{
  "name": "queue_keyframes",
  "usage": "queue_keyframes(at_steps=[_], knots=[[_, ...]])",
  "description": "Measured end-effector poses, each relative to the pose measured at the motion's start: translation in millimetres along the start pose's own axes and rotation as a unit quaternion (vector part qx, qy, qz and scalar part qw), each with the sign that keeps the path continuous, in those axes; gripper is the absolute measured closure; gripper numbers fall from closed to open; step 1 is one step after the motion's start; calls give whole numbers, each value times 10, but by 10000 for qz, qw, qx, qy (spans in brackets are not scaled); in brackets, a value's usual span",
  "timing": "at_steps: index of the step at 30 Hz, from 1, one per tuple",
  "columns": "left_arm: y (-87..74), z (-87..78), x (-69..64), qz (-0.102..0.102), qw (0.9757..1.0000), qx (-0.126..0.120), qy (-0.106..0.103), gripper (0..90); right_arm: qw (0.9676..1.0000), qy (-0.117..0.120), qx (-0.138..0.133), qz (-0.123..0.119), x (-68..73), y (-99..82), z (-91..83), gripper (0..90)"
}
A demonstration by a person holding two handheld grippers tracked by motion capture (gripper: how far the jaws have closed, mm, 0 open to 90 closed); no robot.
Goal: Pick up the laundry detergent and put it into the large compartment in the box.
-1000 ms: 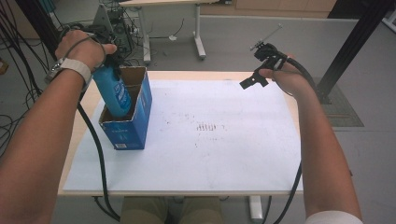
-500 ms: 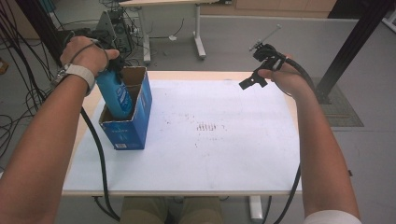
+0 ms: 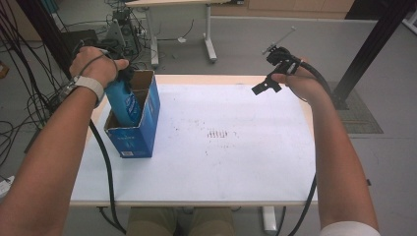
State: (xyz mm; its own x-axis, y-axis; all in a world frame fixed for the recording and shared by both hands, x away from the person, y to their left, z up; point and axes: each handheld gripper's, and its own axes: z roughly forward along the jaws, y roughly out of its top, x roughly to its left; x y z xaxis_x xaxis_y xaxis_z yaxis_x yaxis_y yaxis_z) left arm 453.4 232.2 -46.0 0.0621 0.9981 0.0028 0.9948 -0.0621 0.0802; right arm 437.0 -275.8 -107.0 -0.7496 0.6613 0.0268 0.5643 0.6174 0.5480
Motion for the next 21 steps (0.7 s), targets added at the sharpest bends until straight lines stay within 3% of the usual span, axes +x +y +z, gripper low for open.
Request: queue_keyframes(at_steps=[11, 21], knots=[[-22, 167, -12, 58, 10000, -57, 50, 382, 10000, 19, 23, 18, -2, 7, 35, 101], [-2, 357, -10, 79, 10000, -24, -34, 382, 10000, 15, 37, 30, 6, 2, 42, 102]])
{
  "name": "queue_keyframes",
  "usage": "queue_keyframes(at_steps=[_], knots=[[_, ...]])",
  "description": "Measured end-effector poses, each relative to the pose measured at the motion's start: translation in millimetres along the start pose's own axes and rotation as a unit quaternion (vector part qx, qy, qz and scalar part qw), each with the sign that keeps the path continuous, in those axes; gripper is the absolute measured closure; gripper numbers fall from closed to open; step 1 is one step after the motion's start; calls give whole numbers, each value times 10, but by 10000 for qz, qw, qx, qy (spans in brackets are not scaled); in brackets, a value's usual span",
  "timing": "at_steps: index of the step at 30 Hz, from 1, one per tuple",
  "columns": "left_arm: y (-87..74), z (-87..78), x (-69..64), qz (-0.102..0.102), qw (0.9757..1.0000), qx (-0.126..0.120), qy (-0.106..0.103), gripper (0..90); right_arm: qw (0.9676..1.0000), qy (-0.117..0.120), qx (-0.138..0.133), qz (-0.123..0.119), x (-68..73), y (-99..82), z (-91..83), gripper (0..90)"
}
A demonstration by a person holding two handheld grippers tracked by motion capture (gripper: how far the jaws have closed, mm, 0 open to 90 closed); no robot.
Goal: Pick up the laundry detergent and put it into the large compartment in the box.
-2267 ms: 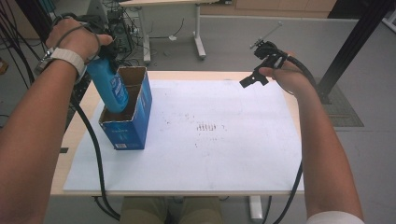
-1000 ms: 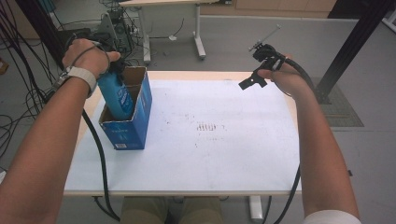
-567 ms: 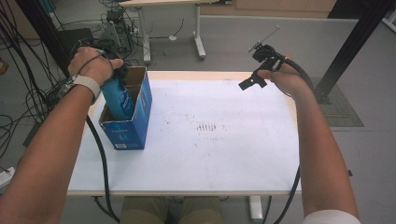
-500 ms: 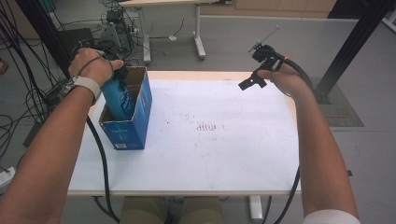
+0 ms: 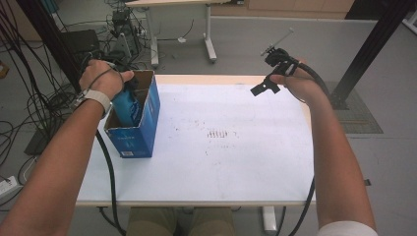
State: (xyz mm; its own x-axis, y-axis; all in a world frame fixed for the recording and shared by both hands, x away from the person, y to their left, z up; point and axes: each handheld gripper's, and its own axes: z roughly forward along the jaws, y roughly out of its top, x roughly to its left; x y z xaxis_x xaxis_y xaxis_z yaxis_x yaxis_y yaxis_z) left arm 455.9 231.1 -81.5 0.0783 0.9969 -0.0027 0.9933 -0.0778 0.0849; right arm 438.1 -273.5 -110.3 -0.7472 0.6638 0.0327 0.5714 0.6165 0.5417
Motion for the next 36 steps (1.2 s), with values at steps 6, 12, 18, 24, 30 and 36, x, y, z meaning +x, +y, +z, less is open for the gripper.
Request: queue_keyframes(at_steps=[6, 12, 18, 24, 30, 36], knots=[[-3, 106, -3, 52, 10000, -15, 41, 382, 10000, -5, 18, 36, -11, -15, 2, 101], [-3, 204, 9, 81, 10000, 16, 33, 382, 10000, 13, 12, 53, -17, -29, 27, 101], [-4, 278, -1, 108, 9999, 22, 51, 382, 10000, 32, 25, 75, -22, -34, 46, 102], [-8, 357, -21, 127, 9999, 23, 92, 382, 10000, 15, 23, 94, -34, -56, 34, 102], [-12, 424, -30, 158, 9998, 1, 101, 382, 9999, 23, 38, 122, -46, -79, 47, 101], [-1, 514, -16, 163, 9998, 63, 77, 382, 9999, 22, 31, 133, -52, -86, 52, 102]])
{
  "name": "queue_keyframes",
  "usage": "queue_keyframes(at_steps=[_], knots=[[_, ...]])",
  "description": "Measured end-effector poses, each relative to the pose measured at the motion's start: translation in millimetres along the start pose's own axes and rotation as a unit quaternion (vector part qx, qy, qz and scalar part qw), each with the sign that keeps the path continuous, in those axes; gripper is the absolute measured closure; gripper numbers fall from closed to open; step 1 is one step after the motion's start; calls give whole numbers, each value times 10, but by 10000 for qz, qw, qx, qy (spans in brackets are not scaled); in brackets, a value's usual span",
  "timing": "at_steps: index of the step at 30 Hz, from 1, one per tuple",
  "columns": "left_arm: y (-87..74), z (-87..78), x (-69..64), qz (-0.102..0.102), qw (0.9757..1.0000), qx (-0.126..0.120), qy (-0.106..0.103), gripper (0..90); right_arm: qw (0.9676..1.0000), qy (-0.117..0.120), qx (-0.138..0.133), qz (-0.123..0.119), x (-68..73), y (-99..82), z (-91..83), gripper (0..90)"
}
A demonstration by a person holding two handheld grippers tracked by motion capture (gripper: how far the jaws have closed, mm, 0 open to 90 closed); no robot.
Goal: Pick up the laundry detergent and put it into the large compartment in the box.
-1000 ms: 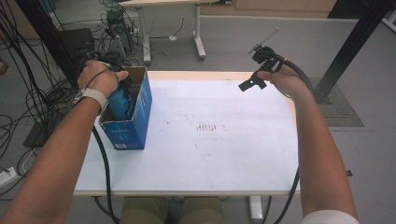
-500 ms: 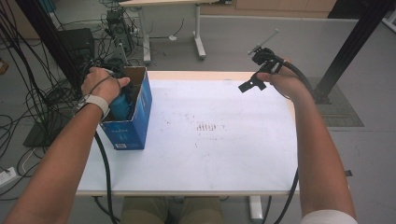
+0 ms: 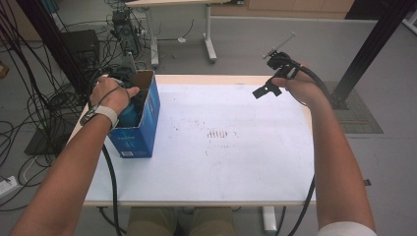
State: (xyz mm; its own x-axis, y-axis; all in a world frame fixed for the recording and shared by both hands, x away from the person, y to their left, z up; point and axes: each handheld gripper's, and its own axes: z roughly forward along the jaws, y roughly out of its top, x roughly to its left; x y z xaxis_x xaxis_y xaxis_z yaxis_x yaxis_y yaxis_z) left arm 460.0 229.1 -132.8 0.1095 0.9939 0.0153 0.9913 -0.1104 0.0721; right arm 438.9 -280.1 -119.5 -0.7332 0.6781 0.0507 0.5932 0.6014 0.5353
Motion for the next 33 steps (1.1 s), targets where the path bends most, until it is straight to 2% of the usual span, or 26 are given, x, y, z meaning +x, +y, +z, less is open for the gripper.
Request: queue_keyframes(at_steps=[10, 33], knots=[[19, 136, -8, 35, 10000, 78, -23, 382, 10000, 5, 23, -8, 6, 16, 17, 101], [20, 144, 10, 31, 9999, 91, -44, 382, 10000, 8, 23, 29, 13, 1, 21, 102]])
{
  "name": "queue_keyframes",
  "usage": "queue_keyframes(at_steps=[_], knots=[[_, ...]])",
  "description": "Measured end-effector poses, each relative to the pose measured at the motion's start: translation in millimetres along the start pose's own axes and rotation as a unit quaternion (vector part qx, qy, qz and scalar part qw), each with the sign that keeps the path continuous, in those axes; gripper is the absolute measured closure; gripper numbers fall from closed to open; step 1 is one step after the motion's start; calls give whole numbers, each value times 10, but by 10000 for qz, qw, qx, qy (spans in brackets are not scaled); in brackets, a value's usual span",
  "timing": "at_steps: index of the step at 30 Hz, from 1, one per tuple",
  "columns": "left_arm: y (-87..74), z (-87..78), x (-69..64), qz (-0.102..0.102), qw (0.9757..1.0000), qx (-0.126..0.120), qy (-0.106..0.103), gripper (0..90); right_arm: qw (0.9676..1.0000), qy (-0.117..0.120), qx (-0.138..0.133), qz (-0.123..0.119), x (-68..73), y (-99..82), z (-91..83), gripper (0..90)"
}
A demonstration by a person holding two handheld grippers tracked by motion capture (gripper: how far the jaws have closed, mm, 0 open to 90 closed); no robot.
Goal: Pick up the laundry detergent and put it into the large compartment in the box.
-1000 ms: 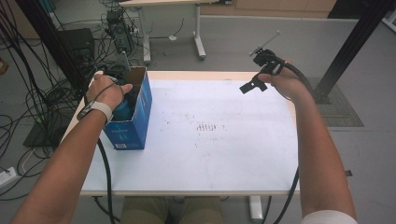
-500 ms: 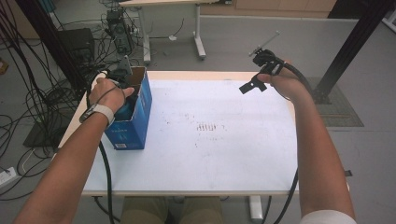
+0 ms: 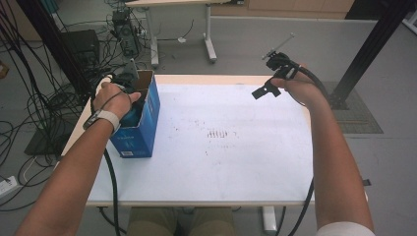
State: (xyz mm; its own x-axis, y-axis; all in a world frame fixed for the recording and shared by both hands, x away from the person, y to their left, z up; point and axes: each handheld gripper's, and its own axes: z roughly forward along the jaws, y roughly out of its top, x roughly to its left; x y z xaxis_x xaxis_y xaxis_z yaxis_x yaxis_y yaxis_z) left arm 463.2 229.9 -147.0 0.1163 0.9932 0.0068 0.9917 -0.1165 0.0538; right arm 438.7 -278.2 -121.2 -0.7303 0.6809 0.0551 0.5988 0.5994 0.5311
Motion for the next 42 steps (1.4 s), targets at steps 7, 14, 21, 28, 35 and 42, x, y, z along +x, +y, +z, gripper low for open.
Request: queue_keyframes(at_steps=[7, 14, 21, 28, 35, 42], knots=[[0, 1, -3, -2, 10000, 4, 0, 381, 10000, -8, -15, -4, -4, -12, -13, 102], [-7, 2, -9, 4, 10000, -17, 11, 381, 10000, -15, -16, 11, -3, -19, -24, 102], [-7, 2, 4, -15, 10000, -5, -8, 382, 10000, -19, -20, 3, -1, -21, -26, 102], [-9, 1, 9, -23, 10000, -1, -13, 381, 10000, -16, -12, 7, 7, -18, -22, 102], [-4, 3, 10, -21, 10000, 7, -15, 382, 10000, -19, -9, 1, 7, -23, -23, 102], [0, 2, 14, -15, 10000, 20, -19, 381, 10000, -12, 10, 5, 8, -24, -2, 102]])
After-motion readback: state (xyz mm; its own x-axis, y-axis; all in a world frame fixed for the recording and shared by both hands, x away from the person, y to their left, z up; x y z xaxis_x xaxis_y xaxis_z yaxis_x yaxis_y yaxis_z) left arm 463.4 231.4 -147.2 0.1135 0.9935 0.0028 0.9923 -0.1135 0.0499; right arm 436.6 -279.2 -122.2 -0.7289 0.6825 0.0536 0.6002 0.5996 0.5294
